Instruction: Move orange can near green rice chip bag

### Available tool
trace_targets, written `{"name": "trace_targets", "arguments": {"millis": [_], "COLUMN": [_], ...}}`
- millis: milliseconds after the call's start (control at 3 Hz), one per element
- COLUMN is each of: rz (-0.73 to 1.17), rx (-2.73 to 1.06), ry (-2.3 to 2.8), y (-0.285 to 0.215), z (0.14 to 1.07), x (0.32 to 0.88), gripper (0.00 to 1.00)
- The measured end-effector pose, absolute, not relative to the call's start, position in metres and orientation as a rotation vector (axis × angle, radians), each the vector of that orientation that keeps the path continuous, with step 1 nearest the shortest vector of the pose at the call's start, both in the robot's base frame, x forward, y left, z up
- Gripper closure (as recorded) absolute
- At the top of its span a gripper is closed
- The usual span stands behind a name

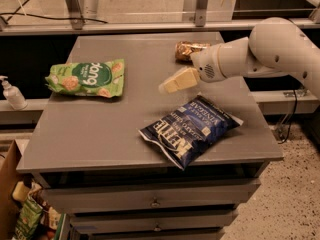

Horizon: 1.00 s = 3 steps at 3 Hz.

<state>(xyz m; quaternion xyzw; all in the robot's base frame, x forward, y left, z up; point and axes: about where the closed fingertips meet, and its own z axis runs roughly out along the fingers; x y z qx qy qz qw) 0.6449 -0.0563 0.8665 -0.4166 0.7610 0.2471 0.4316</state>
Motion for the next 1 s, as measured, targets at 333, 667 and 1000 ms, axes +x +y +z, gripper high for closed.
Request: {"name": "trace_targets", "arguments": {"millis": [333, 667, 1000], "rz": [0.548, 0.452, 0.378], "rx": [-1.032, -0.993, -0.952], "ry": [1.925, 1.962, 1.968], "y": [-0.062, -0.084, -0.106], "z": [0.859, 0.849, 0.847], "x": [0.655, 0.677, 0.700], "gripper": [0.00, 0.00, 0.00]}}
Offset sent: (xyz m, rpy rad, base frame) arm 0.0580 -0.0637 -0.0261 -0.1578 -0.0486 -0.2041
